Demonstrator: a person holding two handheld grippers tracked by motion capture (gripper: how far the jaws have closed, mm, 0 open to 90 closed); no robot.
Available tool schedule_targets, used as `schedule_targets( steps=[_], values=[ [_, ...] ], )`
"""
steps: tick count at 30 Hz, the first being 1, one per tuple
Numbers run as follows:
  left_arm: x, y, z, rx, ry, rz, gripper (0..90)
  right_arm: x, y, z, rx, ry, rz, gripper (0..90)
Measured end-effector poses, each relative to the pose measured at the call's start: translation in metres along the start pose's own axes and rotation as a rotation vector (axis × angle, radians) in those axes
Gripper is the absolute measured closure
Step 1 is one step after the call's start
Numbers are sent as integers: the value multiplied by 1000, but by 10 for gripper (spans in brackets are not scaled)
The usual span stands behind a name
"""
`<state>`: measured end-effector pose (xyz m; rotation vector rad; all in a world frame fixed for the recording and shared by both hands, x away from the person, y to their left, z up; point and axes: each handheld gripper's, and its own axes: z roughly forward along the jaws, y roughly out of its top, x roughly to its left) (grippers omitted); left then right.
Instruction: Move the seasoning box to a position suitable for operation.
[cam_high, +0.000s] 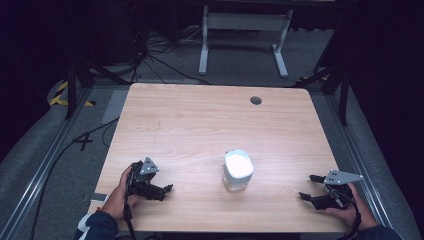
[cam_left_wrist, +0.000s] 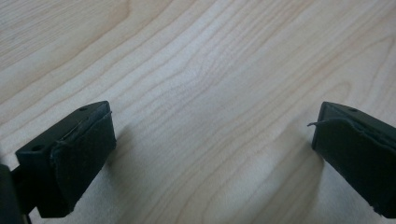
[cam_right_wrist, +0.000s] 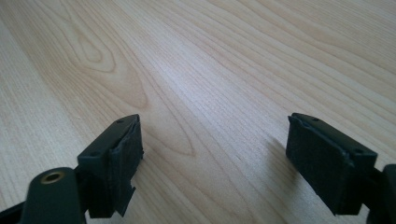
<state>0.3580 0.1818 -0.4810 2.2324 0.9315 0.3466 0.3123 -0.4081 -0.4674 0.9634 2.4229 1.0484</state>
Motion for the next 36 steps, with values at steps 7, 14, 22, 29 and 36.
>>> schedule_targets(
  steps=[7, 14, 22, 29, 36],
  values=[
    [-4, 9, 7, 6, -58, 69, 4, -1, 1, 0, 6, 2, -8, 193],
    [-8, 36, 5, -24, -114, 110, 250, -1, 1, 0, 7, 4, -9, 193],
    [-42, 109, -2, -219, -193, 199, 502, -1, 1, 0, 6, 4, -5, 193],
    [-72, 161, 5, -318, -253, 291, 695, -1, 0, 0, 5, 3, -4, 193],
    [-89, 179, 23, -300, -300, 351, 850, -1, 0, 0, 6, 4, -5, 193]
  ],
)
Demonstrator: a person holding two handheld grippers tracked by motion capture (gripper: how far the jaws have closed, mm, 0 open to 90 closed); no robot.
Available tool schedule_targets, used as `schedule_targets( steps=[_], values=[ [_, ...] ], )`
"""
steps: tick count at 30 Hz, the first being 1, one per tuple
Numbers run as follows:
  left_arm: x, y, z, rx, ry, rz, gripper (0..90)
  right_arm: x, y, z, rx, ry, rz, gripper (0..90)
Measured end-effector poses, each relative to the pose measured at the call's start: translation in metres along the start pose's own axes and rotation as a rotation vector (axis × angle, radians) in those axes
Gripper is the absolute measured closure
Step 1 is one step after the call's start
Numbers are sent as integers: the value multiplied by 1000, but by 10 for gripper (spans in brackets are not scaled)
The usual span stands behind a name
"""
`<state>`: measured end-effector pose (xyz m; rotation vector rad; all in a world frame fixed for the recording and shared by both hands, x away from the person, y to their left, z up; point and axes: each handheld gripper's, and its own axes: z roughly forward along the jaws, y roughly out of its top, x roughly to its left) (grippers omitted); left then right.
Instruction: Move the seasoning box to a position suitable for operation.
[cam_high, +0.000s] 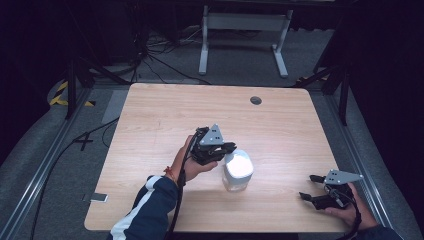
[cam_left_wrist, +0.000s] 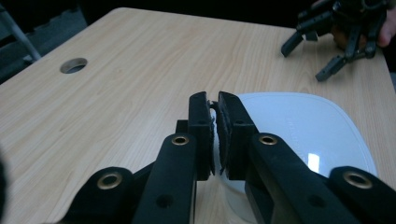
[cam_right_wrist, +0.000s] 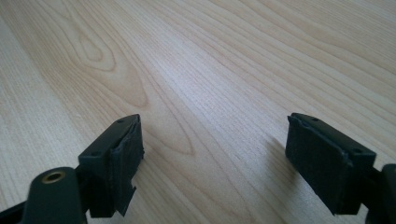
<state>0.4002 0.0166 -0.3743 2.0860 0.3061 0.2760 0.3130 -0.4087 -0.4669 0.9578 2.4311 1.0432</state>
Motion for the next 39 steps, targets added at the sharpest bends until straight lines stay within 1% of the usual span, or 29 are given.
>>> schedule_targets(
  steps=[2, 3, 4, 6, 7, 10, 11, 12, 14, 15, 16, 17, 19, 20, 21, 23, 24, 25, 26, 27, 29, 31, 32, 33, 34, 36, 37, 39],
  values=[
    [0, 1, 6, 22, -7, -2, 864, 0, 0, 0, 1, 0, -1, 193],
    [0, 1, 8, 24, -7, -2, 875, 0, 0, 0, 1, 1, -1, 193],
    [1, 1, 9, 19, -8, 3, 891, 0, 0, 0, 1, 0, -3, 193],
    [1, 1, 9, 19, -10, -1, 896, 0, 0, 0, 2, 0, -4, 193],
    [2, 1, 10, 17, -5, -13, 896, 0, 1, 0, 4, -1, -4, 193],
    [4, 1, 11, 13, -8, -22, 897, 0, 2, 0, 11, 0, -1, 195],
    [5, 1, 11, 11, -8, -23, 897, 1, 3, 0, 21, -3, 0, 205],
    [5, 0, 11, 12, -6, -22, 897, 1, 4, 0, 27, -4, -1, 236],
    [6, 0, 11, 11, -13, -25, 897, 4, 9, -2, 38, -13, -10, 365],
    [6, 0, 11, 11, -14, -22, 897, 6, 12, -2, 29, -22, -15, 375],
    [6, 0, 11, 10, -13, -21, 897, 7, 15, -3, 14, -19, -17, 411],
    [6, 0, 12, 8, -12, -20, 897, 10, 20, -5, -13, -7, -23, 470],
    [6, 0, 13, 2, -9, -17, 897, 16, 36, -12, -95, 15, -29, 590],
    [5, 0, 13, -1, -10, -21, 897, 20, 44, -15, -129, 38, -40, 642],
    [5, 0, 13, -2, -11, -22, 897, 24, 52, -17, -146, 50, -55, 679],
    [6, 0, 13, 1, -18, -24, 897, 34, 66, -16, -154, 65, -89, 754],
    [6, 0, 14, -1, -20, -27, 897, 41, 75, -14, -155, 78, -115, 805],
    [6, 0, 14, 0, -20, -25, 897, 46, 83, -12, -146, 92, -136, 835],
    [6, 0, 14, -1, -21, -26, 897, 54, 92, -8, -140, 108, -165, 855],
    [7, 0, 15, -4, -24, -27, 897, 57, 97, -5, -133, 118, -182, 878],
    [6, 0, 15, -7, -25, -25, 897, 67, 111, 1, -122, 147, -212, 892],
    [7, 0, 16, -10, -28, -26, 897, 76, 125, 7, -116, 162, -232, 894],
    [7, 0, 16, -8, -28, -24, 897, 79, 132, 9, -112, 171, -234, 895],
    [7, 0, 16, -12, -28, -28, 897, 84, 140, 12, -105, 183, -251, 896],
    [7, 0, 16, -12, -29, -30, 897, 87, 145, 13, -90, 184, -255, 897],
    [7, 0, 16, -15, -29, -28, 897, 93, 151, 18, -66, 198, -252, 897],
    [7, 0, 16, -14, -30, -30, 897, 96, 154, 22, -46, 199, -261, 897],
    [7, 0, 16, -16, -29, -30, 897, 99, 157, 26, -21, 204, -263, 897]
  ],
)
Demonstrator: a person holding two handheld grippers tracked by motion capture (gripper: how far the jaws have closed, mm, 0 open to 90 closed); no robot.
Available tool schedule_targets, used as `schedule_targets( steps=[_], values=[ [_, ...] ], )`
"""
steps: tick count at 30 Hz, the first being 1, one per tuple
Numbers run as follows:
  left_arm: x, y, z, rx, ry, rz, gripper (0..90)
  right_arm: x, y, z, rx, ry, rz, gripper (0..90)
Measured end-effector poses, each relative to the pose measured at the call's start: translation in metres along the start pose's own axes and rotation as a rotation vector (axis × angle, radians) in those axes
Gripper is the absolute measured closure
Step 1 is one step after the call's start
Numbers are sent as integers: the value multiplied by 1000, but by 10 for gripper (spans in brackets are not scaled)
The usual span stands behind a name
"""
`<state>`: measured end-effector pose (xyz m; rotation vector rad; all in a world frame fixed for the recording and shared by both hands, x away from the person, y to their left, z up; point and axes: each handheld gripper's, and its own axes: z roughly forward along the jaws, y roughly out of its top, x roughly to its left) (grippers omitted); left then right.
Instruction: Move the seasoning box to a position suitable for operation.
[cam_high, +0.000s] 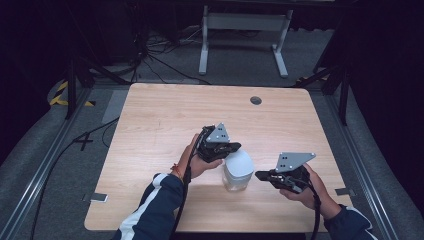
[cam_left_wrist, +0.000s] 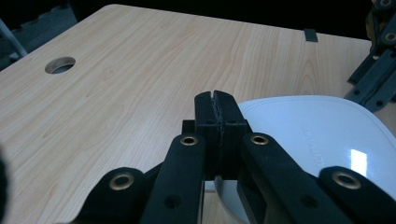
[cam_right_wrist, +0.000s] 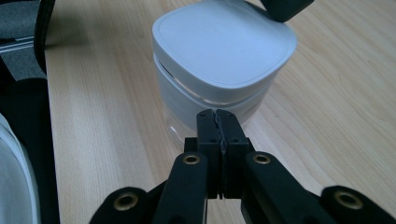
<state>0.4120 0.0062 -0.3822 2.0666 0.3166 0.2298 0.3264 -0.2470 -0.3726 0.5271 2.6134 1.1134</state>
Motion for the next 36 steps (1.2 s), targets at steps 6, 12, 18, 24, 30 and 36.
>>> schedule_targets(
  steps=[6, 12, 18, 24, 30, 36],
  values=[
    [0, 0, 0, -2, -3, -1, 895, 0, 3, 4, 20, 6, 20, 898],
    [0, 0, 0, -5, -4, -6, 896, -1, 4, 6, 20, 5, 34, 898],
    [1, -1, 1, -7, -8, -7, 896, -1, 5, 7, 26, 13, 30, 899],
    [1, 0, 0, -2, 5, 1, 879, -1, 8, 5, 2, -4, 32, 899],
    [-3, 0, -18, 1, 58, 34, 877, -2, 13, 3, -20, -8, 33, 899],
    [-7, -14, -51, 33, 114, 51, 869, -4, 18, 1, -32, -12, 21, 899]
  ],
)
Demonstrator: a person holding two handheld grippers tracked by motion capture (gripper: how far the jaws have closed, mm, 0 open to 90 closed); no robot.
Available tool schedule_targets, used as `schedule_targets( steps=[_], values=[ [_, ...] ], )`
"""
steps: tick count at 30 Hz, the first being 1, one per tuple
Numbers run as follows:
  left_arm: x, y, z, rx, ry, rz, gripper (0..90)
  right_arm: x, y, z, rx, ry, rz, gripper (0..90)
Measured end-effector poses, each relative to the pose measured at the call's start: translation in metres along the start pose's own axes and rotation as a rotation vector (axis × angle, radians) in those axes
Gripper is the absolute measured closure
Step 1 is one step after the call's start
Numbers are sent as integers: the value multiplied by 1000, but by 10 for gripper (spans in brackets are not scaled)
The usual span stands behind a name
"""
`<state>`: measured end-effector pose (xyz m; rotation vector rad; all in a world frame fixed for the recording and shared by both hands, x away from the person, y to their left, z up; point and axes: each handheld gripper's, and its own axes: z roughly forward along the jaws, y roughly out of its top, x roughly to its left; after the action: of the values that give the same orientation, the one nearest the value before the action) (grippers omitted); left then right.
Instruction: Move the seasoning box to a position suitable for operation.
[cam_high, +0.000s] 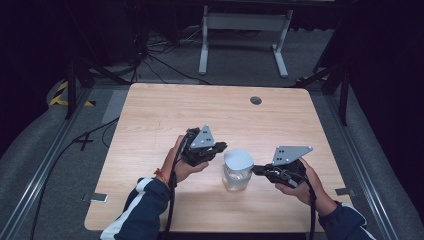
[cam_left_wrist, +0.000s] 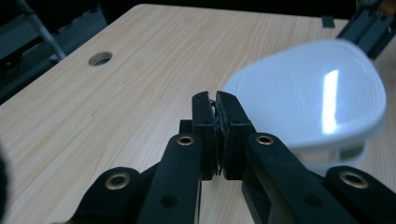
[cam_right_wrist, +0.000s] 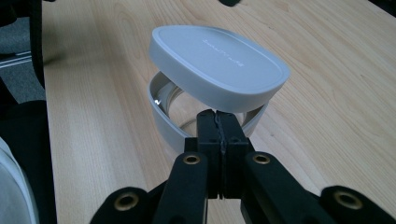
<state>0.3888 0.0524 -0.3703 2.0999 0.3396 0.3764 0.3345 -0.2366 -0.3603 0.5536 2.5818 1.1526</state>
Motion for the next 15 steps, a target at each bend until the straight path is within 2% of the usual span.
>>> schedule_targets(
  steps=[1, 3, 4, 5, 9, 11, 15],
  values=[
    [0, 0, 0, 0, 0, 0, 864, 0, 0, 0, 0, 0, 0, 899],
    [-2, -12, -8, 27, 21, -3, 858, 1, 1, 1, 0, 3, -3, 899],
    [-2, -24, -14, 48, 29, -23, 856, 1, 2, 1, -4, 2, -7, 899],
    [-2, -24, -14, 48, 29, -23, 857, 2, 3, 2, -5, 3, -5, 899],
    [-2, -49, -27, 99, 61, -44, 845, 1, 4, 2, -9, -3, -11, 899],
    [-1, -61, -34, 88, 60, -75, 837, 1, 5, 1, -14, -10, -14, 899],
    [0, -85, -46, 122, 88, -99, 822, -2, 6, 1, -21, -19, -12, 899]
  ],
)
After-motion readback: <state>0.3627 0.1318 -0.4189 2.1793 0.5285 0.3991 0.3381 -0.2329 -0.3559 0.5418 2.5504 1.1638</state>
